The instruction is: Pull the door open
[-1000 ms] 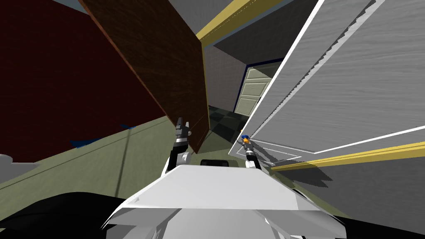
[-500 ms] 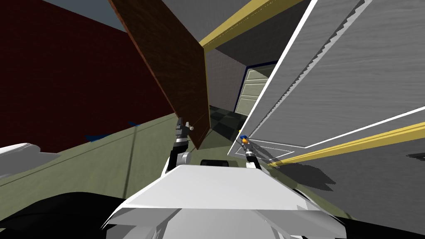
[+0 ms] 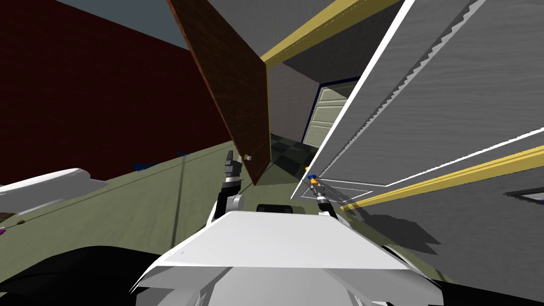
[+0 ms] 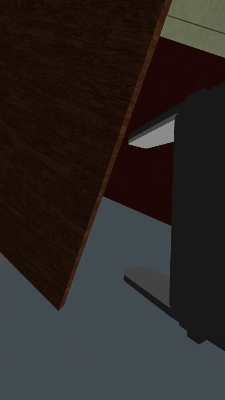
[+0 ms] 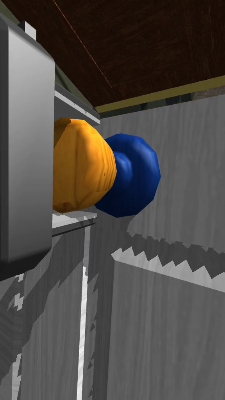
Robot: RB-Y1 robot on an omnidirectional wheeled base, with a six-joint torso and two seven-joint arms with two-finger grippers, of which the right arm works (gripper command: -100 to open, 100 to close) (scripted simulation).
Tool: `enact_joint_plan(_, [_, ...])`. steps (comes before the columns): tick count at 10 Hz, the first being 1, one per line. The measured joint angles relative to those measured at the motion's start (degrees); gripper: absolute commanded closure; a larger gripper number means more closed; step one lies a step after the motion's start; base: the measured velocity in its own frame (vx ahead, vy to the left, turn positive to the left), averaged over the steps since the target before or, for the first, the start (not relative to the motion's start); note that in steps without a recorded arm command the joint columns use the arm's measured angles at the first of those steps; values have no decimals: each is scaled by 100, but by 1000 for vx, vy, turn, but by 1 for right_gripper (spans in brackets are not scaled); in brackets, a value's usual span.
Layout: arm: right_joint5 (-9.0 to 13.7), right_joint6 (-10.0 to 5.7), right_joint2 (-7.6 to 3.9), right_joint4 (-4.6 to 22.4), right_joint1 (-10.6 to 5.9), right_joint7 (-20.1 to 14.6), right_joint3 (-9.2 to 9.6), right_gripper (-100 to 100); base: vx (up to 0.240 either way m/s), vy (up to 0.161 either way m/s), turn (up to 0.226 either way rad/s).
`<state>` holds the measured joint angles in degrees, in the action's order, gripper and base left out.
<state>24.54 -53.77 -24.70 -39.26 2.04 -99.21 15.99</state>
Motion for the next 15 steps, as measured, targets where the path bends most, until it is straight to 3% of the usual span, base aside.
enact_joint_plan(3, [-99,-175,-208,-66,133,-252,219,100,-192,-26,54])
enact_joint_plan(4, [-106,-174,-208,-58,154,-268,236,100,-164,-38,144])
enact_joint_plan(10, [-245,-622,-491,-62,427,-582,469,100,-186,-71,127])
enact_joint_plan(12, [-308,-842,-528,106,433,-703,569,100,-218,-75,123])
enact_joint_plan(13, [-327,-899,-585,65,490,-750,602,100,-97,-25,26])
enact_joint_plan(15, [-343,-923,-594,101,513,-776,631,100,-152,-60,137])
